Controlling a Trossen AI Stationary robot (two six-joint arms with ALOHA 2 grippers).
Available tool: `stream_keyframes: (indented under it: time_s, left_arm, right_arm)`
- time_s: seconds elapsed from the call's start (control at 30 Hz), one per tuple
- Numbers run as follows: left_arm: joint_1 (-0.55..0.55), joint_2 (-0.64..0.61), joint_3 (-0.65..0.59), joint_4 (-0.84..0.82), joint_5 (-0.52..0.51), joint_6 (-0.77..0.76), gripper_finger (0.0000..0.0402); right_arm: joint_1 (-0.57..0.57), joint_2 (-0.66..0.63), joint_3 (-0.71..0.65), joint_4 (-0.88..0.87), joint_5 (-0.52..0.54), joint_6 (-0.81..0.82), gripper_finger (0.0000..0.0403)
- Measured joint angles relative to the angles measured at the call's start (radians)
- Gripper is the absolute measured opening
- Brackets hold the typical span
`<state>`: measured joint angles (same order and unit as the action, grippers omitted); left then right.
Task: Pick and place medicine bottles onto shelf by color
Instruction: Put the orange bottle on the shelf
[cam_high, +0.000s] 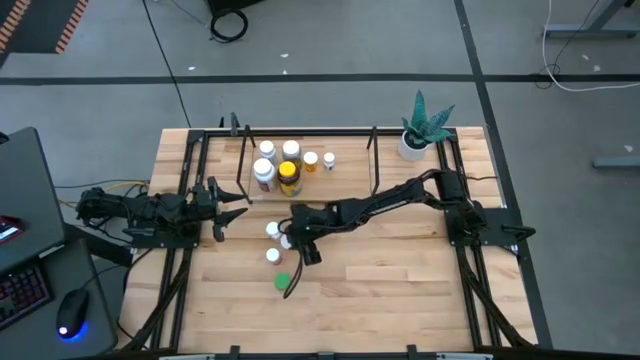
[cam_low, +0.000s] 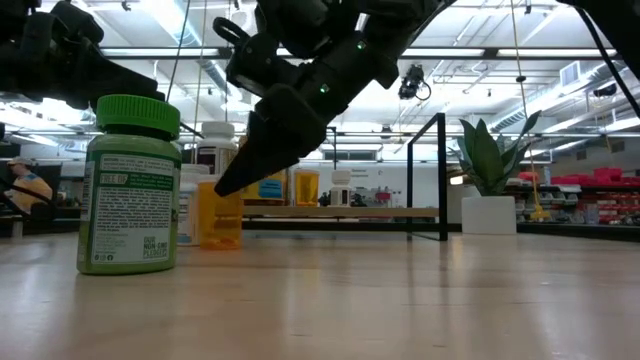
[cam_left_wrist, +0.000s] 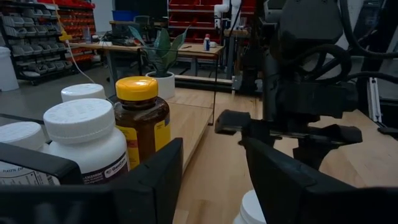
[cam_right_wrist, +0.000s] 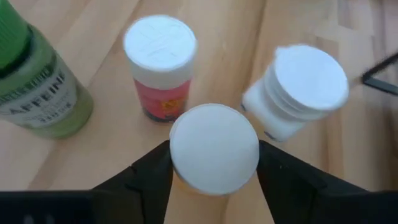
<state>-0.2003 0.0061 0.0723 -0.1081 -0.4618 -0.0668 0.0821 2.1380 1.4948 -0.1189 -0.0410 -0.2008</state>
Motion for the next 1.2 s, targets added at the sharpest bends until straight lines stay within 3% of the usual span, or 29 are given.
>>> stream_keyframes:
  time_s: [0.17, 0.43, 0.67, 0.8, 0.97, 1.2]
  left_arm:
    - [0.0, 0.0, 0.0, 0.0, 0.0, 0.0, 0.0187]
    - [0.0, 0.0, 0.0, 0.0, 0.0, 0.0, 0.0183]
    - [0.0, 0.0, 0.0, 0.0, 0.0, 0.0, 0.0186]
    - [0.0, 0.0, 0.0, 0.0, 0.0, 0.0, 0.0182]
    - [0.0, 0.0, 0.0, 0.0, 0.0, 0.0, 0.0184]
    - [0.0, 0.0, 0.0, 0.0, 0.0, 0.001, 0.0186]
  right_arm:
    - [-0.014, -0.062, 0.0, -0.063, 0.057, 0.0, 0.0232]
    - [-0.04, -0.209, 0.001, -0.234, 0.177, 0.007, 0.022]
    - [-0.102, -0.303, -0.03, -0.323, 0.198, 0.037, 0.0227]
    - [-0.143, -0.36, -0.134, -0.284, 0.198, 0.067, 0.0226]
    - [-0.191, -0.428, -0.294, -0.109, 0.204, 0.104, 0.0226]
    - [-0.249, -0.396, -0.37, 0.106, 0.205, 0.142, 0.0227]
